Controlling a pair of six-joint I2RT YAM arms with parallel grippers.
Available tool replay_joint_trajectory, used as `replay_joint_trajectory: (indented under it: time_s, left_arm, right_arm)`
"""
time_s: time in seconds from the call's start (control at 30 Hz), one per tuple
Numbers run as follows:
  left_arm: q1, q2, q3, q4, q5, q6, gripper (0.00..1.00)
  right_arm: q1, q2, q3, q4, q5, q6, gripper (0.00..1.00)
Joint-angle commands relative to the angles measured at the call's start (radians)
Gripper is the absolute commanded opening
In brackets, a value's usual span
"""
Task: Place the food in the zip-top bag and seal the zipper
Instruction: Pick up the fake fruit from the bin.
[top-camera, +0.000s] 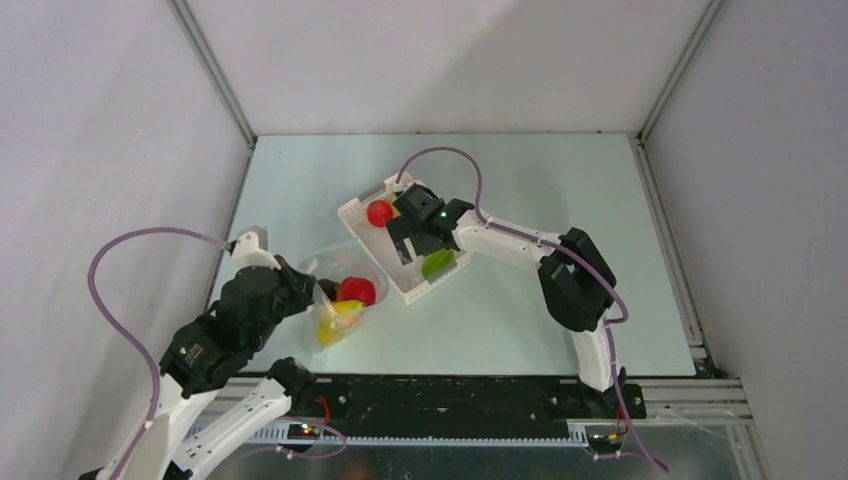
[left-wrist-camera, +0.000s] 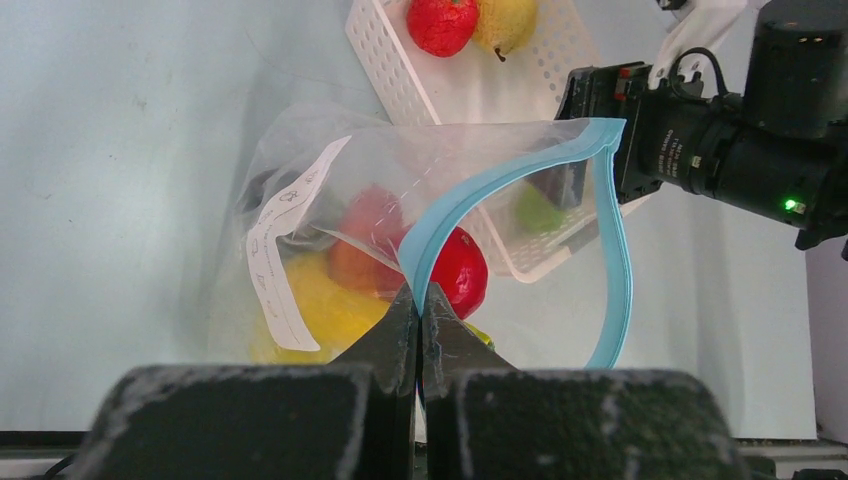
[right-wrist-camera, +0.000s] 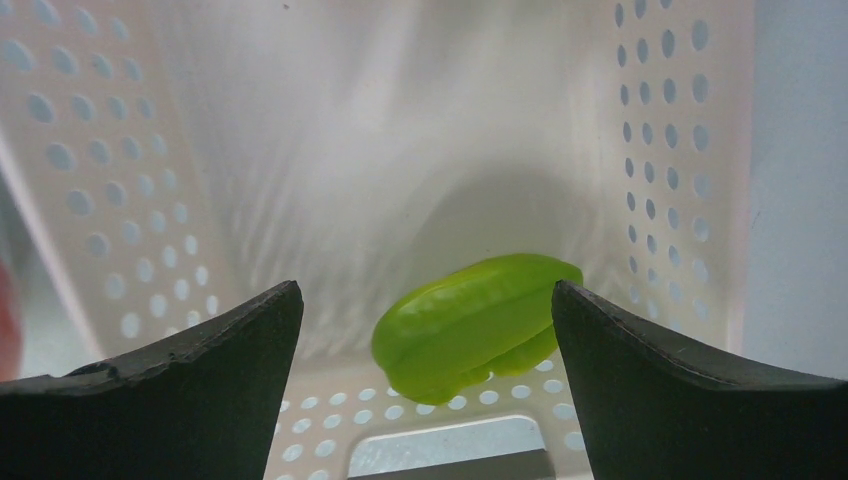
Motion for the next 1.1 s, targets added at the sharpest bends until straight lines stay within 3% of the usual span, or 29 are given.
replay_joint_trajectory:
  time_s: [0.0, 0.67, 0.87, 0.97, 1.07]
  left_arm:
    - [-0.003, 0.011, 0.018, 0.026, -0.029, -0.01, 0.0]
    - [-0.004, 0.009, -0.004, 0.043, -0.032, -0.002, 0.0]
    - [-0.003, 0.01, -0.002, 0.04, -0.034, -0.002, 0.0]
    - [-0.002, 0.011, 0.0, 0.041, -0.034, -0.002, 0.0]
    - [-0.003, 0.012, 0.002, 0.041, -0.032, -0.002, 0.0]
  right_arm:
    - [-0.004, 0.032, 0.029, -0.047, 0.038, -0.017, 0.99]
    - [-0.013, 0.158, 0.041, -0.153, -0.003, 0.044, 0.89]
    - [-0.014, 0.159, 0.045, -0.135, -0.004, 0.052, 0.77]
    - [-0.017, 0.152, 0.051, -0.134, -0.017, 0.054, 0.61]
    - [-0.017, 0.119, 0.056, -0.136, -0.025, 0.058, 0.55]
